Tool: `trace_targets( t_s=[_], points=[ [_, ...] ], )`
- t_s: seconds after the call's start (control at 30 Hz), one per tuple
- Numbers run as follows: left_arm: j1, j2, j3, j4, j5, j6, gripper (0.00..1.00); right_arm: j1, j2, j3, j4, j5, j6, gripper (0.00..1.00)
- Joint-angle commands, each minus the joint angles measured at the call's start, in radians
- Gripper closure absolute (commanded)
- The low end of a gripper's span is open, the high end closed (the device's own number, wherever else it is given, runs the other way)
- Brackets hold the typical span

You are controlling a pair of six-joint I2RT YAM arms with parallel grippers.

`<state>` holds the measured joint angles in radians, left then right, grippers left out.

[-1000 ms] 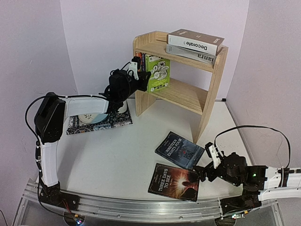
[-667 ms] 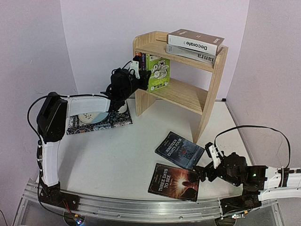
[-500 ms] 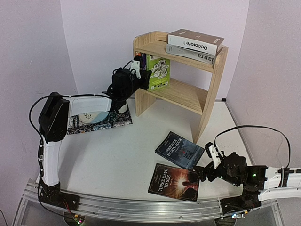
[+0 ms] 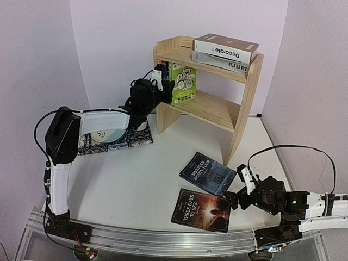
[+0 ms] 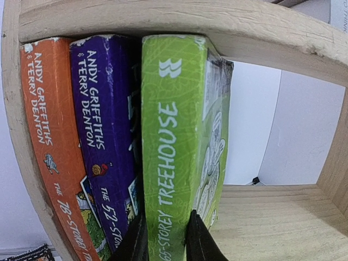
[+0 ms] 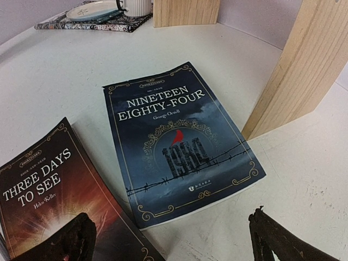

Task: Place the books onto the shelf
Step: Place the book in the book pile on the shelf.

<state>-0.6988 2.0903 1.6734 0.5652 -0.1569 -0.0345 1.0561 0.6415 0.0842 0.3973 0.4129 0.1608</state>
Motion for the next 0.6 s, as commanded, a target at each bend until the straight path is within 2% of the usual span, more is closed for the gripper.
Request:
trace_targets(
  t_s=[0.0, 0.13, 0.23, 0.37, 0.57],
  points=[
    [0.009, -0.06, 0.003, 0.058, -0.081, -0.002, 0.84, 0.003, -0.005, 0.017, 0.034, 0.027, -0.004, 0.02],
    [0.01, -0.064, -0.004, 0.058, -0.086, -0.001, 0.79, 0.003, -0.004, 0.017, 0.034, 0.026, -0.004, 0.02],
    [0.01, -0.066, -0.009, 0.058, -0.085, 0.003, 0.68, 0.003, -0.004, 0.017, 0.033, 0.026, -0.004, 0.02],
    [0.01, -0.071, -0.015, 0.056, -0.084, 0.004, 0.6, 0.003, -0.002, 0.017, 0.034, 0.024, -0.004, 0.02],
    [0.01, -0.086, -0.031, 0.056, -0.076, -0.004, 0.56, 0.002, -0.002, 0.017, 0.035, 0.024, -0.004, 0.02]
  ],
)
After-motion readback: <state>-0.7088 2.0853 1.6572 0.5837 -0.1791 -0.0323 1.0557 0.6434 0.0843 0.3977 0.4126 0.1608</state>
